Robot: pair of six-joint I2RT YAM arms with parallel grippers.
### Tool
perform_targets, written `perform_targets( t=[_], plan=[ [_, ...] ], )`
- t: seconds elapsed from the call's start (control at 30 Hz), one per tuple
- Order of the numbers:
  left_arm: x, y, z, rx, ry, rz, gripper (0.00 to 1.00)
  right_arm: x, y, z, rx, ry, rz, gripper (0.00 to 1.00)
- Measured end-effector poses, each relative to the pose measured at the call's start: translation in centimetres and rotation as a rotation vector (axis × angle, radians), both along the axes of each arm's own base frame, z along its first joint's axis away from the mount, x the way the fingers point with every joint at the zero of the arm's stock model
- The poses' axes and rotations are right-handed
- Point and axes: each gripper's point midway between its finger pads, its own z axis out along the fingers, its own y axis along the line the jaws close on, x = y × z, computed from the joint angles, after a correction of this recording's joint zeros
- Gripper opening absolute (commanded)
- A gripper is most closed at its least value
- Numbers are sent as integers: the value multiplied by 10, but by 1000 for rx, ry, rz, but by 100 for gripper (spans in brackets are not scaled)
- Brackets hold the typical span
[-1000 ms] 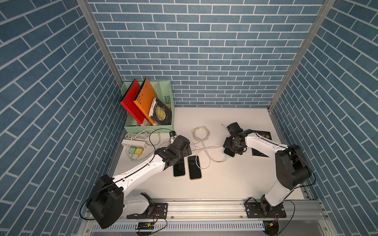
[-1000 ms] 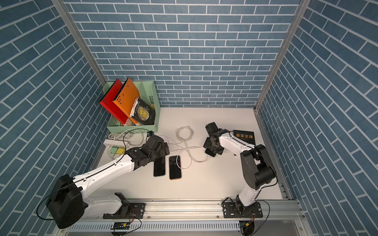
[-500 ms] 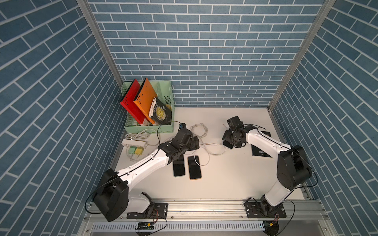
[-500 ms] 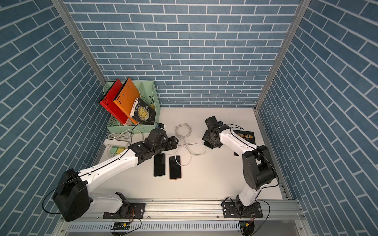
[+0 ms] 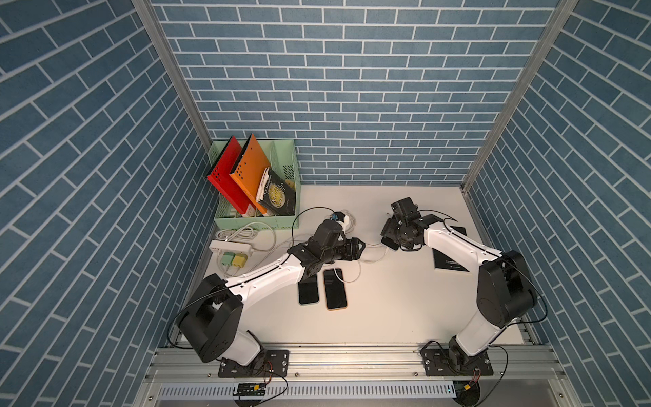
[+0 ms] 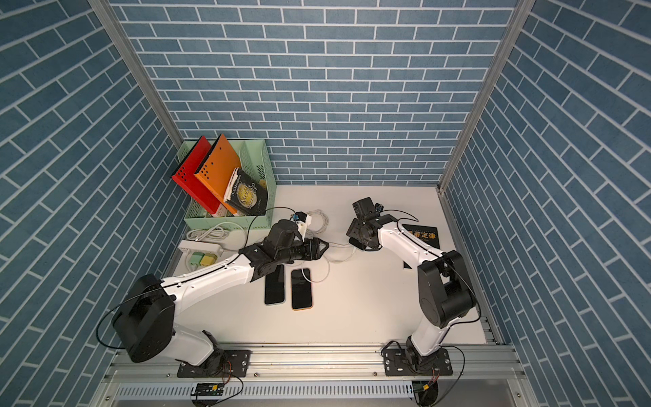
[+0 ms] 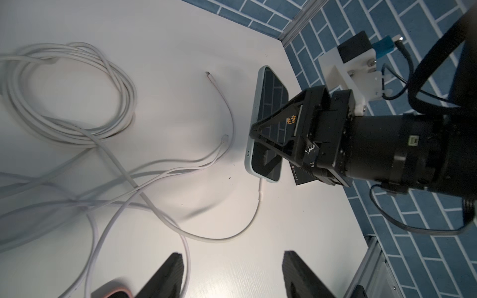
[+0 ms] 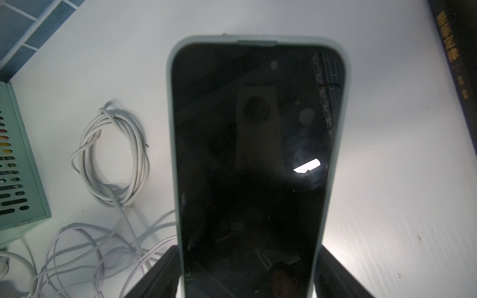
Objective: Unplug the charging cable from the phone
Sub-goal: Pick up the phone at the center of the board.
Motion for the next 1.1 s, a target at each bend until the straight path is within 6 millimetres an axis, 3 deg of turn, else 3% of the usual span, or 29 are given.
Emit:
perform_targets(
  t=[0.33, 0.6, 1.1],
  plan=[
    [-4, -51, -14, -47, -2, -145, 59, 5, 3, 4, 13, -24, 0, 47],
    [2, -72, -24, -37, -10, -183, 59, 7, 4, 5, 19, -32, -1, 46],
    [9, -79, -46, 16, -16, -186, 50, 9, 5, 11, 45, -49, -21, 45]
  ],
)
